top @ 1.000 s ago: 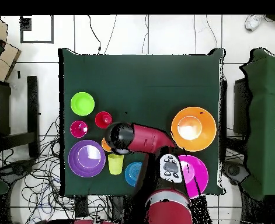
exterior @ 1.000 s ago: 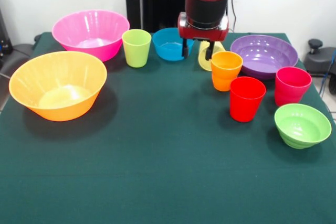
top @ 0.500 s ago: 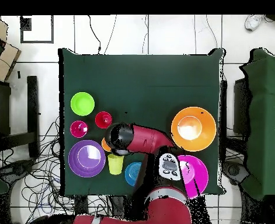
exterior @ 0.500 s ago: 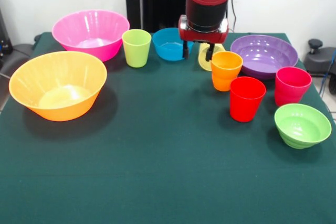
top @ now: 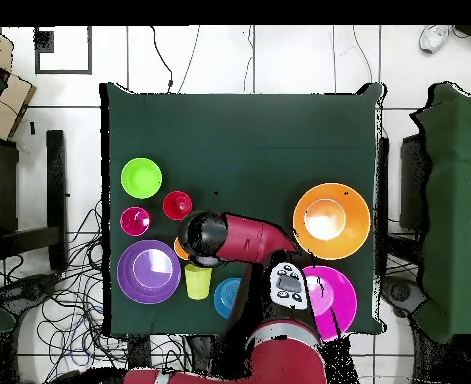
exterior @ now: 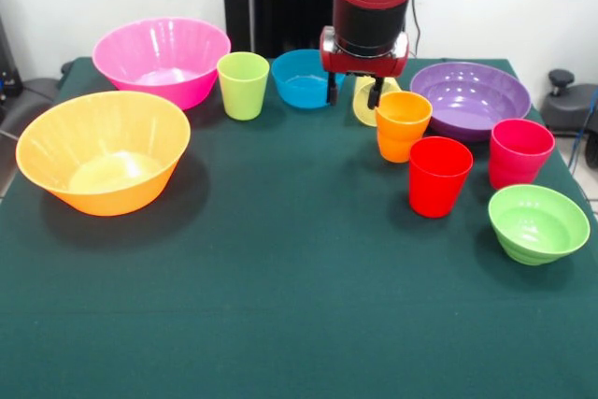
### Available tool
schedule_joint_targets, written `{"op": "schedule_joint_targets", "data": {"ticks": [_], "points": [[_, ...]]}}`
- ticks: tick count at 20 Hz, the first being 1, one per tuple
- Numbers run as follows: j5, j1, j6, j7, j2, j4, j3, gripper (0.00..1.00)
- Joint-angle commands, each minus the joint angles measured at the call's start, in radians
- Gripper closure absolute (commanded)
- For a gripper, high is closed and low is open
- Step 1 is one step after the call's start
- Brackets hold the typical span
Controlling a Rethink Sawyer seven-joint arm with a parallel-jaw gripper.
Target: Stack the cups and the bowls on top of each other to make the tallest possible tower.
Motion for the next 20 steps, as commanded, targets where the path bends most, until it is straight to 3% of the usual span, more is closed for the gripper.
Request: {"op": "schedule_joint_targets", "data": {"ticks": [1,13,20], "points": [[-0.015,-0.004,0.043,0.102,0.031,-0.053,0.048,0.00],[-0.006,-0.006,0.051,0.112,0.045,-0.076,0.046,0.00],[-0.004,-0.010,0.082,0.112,0.085,-0.149,0.037,0.00]]}}
